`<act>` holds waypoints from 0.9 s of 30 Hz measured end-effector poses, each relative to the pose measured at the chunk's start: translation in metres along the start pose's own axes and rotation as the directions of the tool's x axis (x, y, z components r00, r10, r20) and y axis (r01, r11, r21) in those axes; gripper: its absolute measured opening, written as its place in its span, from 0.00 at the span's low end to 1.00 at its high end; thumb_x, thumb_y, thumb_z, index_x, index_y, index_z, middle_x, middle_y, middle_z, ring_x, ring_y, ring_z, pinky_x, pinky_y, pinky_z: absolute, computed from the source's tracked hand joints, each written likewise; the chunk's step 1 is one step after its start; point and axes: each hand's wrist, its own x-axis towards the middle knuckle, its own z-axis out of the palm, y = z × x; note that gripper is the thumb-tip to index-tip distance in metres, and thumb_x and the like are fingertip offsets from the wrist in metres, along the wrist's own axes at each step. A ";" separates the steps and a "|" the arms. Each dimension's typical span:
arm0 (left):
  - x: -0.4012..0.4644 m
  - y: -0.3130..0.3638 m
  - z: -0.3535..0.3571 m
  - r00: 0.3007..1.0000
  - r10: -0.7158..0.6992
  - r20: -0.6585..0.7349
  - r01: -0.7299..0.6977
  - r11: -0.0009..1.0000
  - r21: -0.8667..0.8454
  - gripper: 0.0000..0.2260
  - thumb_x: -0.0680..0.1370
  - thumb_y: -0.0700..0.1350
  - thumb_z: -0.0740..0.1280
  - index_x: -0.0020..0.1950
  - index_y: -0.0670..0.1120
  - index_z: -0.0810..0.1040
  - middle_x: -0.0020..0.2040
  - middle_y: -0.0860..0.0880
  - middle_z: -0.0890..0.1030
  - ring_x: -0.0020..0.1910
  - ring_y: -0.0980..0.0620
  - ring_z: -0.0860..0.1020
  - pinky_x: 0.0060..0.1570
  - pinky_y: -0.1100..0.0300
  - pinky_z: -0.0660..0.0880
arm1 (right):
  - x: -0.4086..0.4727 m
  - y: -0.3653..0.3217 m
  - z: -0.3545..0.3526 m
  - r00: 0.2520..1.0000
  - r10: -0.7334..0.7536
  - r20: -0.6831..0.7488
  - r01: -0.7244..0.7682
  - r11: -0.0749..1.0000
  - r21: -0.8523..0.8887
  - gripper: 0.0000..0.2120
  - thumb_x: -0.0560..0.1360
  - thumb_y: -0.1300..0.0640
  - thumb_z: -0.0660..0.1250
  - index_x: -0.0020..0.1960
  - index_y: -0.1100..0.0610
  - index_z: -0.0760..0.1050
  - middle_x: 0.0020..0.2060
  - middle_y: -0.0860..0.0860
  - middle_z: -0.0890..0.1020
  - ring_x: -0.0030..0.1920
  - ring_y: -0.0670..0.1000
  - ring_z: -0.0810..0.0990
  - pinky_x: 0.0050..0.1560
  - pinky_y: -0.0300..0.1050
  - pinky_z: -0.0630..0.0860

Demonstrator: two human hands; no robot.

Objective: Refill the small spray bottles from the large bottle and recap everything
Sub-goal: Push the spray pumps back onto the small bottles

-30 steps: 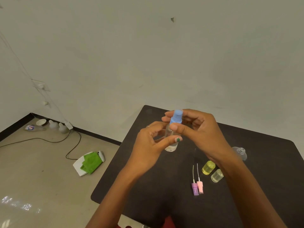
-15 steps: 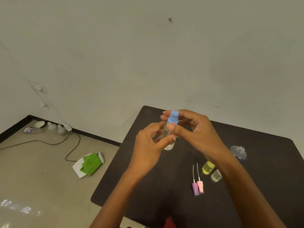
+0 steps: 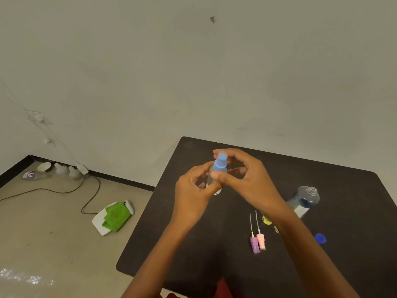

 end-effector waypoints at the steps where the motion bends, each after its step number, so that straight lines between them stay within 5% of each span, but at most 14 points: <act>1: 0.002 -0.004 0.001 1.000 -0.003 -0.010 0.003 1.000 -0.004 0.16 0.73 0.42 0.71 0.55 0.59 0.76 0.51 0.58 0.81 0.51 0.65 0.79 0.44 0.76 0.73 | 0.001 0.005 0.001 1.000 0.017 -0.014 -0.018 1.000 -0.016 0.15 0.69 0.51 0.73 0.54 0.44 0.76 0.50 0.41 0.81 0.52 0.45 0.80 0.53 0.45 0.79; 6: 0.011 -0.030 0.011 0.999 -0.037 0.036 0.036 0.999 0.025 0.15 0.75 0.41 0.69 0.58 0.56 0.75 0.51 0.58 0.79 0.48 0.71 0.77 0.40 0.79 0.71 | 0.008 0.034 0.010 0.989 0.100 -0.110 -0.112 0.988 -0.105 0.10 0.70 0.56 0.74 0.50 0.49 0.77 0.45 0.44 0.82 0.47 0.45 0.80 0.46 0.35 0.78; 11: 0.020 -0.088 0.022 0.963 -0.153 0.220 0.106 0.971 0.213 0.23 0.74 0.40 0.69 0.68 0.51 0.71 0.61 0.53 0.78 0.58 0.60 0.76 0.58 0.67 0.73 | 0.010 0.088 0.023 0.975 0.177 -0.137 -0.195 0.972 -0.133 0.10 0.70 0.62 0.73 0.50 0.53 0.78 0.45 0.49 0.82 0.47 0.46 0.81 0.47 0.37 0.77; 16: 0.015 -0.134 0.031 0.833 -0.384 0.399 0.253 0.904 0.344 0.33 0.73 0.40 0.71 0.74 0.48 0.59 0.66 0.51 0.74 0.64 0.56 0.73 0.64 0.59 0.71 | 0.001 0.142 0.037 0.947 0.297 -0.123 -0.315 0.934 -0.170 0.10 0.70 0.64 0.72 0.49 0.54 0.78 0.42 0.47 0.82 0.45 0.46 0.81 0.44 0.33 0.76; 18: 0.012 -0.148 0.032 0.765 -0.486 0.423 0.313 0.854 0.415 0.37 0.72 0.43 0.71 0.75 0.48 0.54 0.69 0.49 0.71 0.68 0.51 0.69 0.68 0.49 0.67 | -0.004 0.158 0.044 0.926 0.365 -0.095 -0.376 0.912 -0.162 0.10 0.70 0.64 0.72 0.49 0.54 0.78 0.43 0.47 0.82 0.47 0.45 0.81 0.44 0.31 0.74; 21: 0.012 -0.156 0.035 0.696 -0.576 0.428 0.383 0.802 0.457 0.41 0.74 0.43 0.70 0.77 0.45 0.45 0.71 0.48 0.68 0.71 0.48 0.66 0.70 0.48 0.63 | -0.009 0.176 0.051 0.903 0.424 -0.074 -0.430 0.888 -0.162 0.11 0.70 0.65 0.72 0.50 0.54 0.78 0.45 0.48 0.82 0.48 0.45 0.81 0.45 0.31 0.74; 27: 0.011 -0.177 0.035 0.689 -0.609 0.393 0.417 0.777 0.471 0.37 0.72 0.44 0.71 0.75 0.49 0.54 0.69 0.49 0.70 0.69 0.49 0.68 0.68 0.46 0.67 | -0.008 0.190 0.061 0.884 0.460 -0.082 -0.467 0.865 -0.182 0.11 0.70 0.64 0.72 0.50 0.54 0.78 0.45 0.48 0.82 0.47 0.45 0.81 0.48 0.36 0.77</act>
